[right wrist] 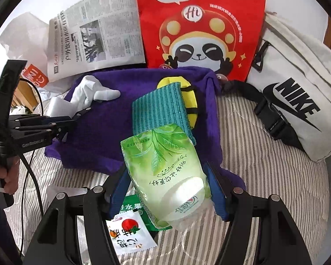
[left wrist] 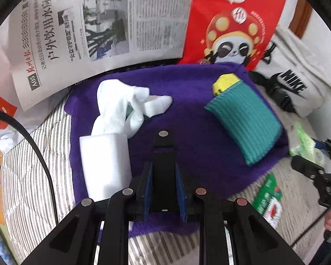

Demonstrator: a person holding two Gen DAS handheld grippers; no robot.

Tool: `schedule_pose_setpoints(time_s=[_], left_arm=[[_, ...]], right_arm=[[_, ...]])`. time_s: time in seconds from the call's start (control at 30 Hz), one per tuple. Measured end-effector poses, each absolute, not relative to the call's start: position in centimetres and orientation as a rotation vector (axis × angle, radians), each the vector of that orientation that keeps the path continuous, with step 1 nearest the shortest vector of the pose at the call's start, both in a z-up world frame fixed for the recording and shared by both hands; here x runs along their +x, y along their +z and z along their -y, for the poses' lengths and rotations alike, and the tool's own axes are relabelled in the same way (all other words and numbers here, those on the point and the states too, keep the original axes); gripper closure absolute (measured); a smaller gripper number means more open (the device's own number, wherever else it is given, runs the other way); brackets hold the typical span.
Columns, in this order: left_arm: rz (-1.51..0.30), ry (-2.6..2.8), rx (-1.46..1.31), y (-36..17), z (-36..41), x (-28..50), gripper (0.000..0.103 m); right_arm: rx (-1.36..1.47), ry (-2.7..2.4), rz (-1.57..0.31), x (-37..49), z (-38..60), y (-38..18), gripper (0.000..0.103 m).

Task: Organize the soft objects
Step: 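Carry the tissue pack in the right tool onto the purple towel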

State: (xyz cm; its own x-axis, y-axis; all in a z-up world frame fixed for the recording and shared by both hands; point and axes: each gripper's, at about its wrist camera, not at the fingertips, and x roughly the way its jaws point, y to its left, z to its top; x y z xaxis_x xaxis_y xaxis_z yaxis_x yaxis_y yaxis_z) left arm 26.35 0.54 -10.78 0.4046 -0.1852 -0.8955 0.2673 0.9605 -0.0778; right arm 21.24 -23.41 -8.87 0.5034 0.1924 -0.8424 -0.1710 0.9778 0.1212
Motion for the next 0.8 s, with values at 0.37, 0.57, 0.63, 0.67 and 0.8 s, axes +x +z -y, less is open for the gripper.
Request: schedule_pose_setpoints(time_s=[0.37, 0.57, 0.63, 0.67, 0.8], left_arm=[[-1.135, -0.227, 0.232, -12.2, 1.9, 27.2, 0.083], [-1.138, -0.210, 0.294, -12.7, 3.5, 27.1, 0.082], [-1.139, -0.205, 0.312, -12.8, 3.9, 27.0, 0.082], [-1.140, -0.207, 0.311, -12.9, 4.1, 27.0, 0.082], [-1.144, -0.211, 0.312, -12.9, 4.8, 26.9, 0.080]], right_arm=[[0.021, 0.224, -1.035, 22.3, 23.5, -9.7, 0.038], [0.025, 0.219, -1.042, 22.2, 23.8, -10.1, 0.038], [0.031, 0.213, -1.045, 22.1, 24.1, -10.2, 0.038], [0.033, 0.211, -1.046, 22.1, 24.2, -10.2, 0.038], [0.042, 0.202, -1.046, 21.8, 24.6, -10.1, 0.038]])
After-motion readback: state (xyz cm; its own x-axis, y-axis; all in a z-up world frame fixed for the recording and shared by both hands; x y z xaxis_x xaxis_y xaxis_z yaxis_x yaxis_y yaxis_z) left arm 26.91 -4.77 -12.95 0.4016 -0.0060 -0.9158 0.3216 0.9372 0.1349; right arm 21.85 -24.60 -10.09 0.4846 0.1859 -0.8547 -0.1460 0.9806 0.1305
